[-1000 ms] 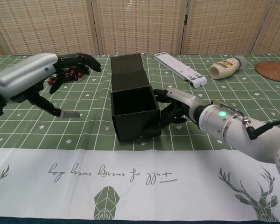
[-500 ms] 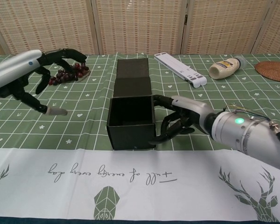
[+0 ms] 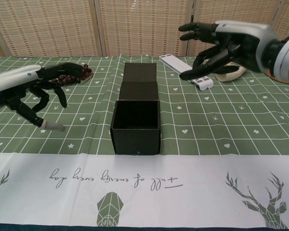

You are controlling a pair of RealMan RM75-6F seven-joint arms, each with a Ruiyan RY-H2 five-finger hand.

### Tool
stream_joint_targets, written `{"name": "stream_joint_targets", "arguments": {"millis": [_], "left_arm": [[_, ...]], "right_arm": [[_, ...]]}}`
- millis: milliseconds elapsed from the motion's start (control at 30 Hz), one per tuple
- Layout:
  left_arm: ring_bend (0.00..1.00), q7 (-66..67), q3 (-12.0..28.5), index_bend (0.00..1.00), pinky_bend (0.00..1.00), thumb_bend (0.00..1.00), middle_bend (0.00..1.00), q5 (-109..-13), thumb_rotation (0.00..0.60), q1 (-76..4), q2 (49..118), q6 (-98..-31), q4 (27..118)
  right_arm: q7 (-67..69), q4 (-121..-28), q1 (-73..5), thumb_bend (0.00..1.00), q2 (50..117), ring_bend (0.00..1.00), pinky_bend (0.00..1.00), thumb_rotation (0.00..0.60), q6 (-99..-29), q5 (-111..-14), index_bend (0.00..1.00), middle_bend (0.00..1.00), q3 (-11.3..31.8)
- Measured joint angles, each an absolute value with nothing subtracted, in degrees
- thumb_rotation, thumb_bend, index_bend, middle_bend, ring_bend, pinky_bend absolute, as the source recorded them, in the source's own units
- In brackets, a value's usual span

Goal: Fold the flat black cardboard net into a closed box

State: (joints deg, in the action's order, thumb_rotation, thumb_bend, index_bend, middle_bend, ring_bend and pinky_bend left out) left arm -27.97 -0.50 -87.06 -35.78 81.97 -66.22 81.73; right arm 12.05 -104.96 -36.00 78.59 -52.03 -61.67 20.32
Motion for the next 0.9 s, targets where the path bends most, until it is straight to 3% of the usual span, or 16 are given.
{"name": "stream_joint_targets", "arguments": {"millis": [167,467,900], "left_arm": [[0.55,-32.29,-0.37,0.00,0.87,0.10,0.00,-84.30,0.600,-37.01,81.64,-59.29,82.81],[0.56,-34.80,3.13,0.00,0.89,0.09,0.00,-77.28,0.600,-40.82,85.96,-48.52,80.94],[0.56,-33.01,8.66,0.00,0.89,0.09,0.00,-69.01,0.600,-45.18,91.54,-39.04,77.92]], "right_arm": [[12.22,-107.41,-34.69,0.00,75.54,0.55,0.99,0.600,-54.38,-61.69,0.00,0.00,21.40],[16.43,-106.52,-33.65,0.00,74.61,0.55,0.99,0.600,-54.15,-64.13,0.00,0.00,20.03],[21.49,-104.46,-32.63,0.00,73.55,0.55,0.99,0.600,-54.28,-67.99,0.00,0.00,18.31]]}}
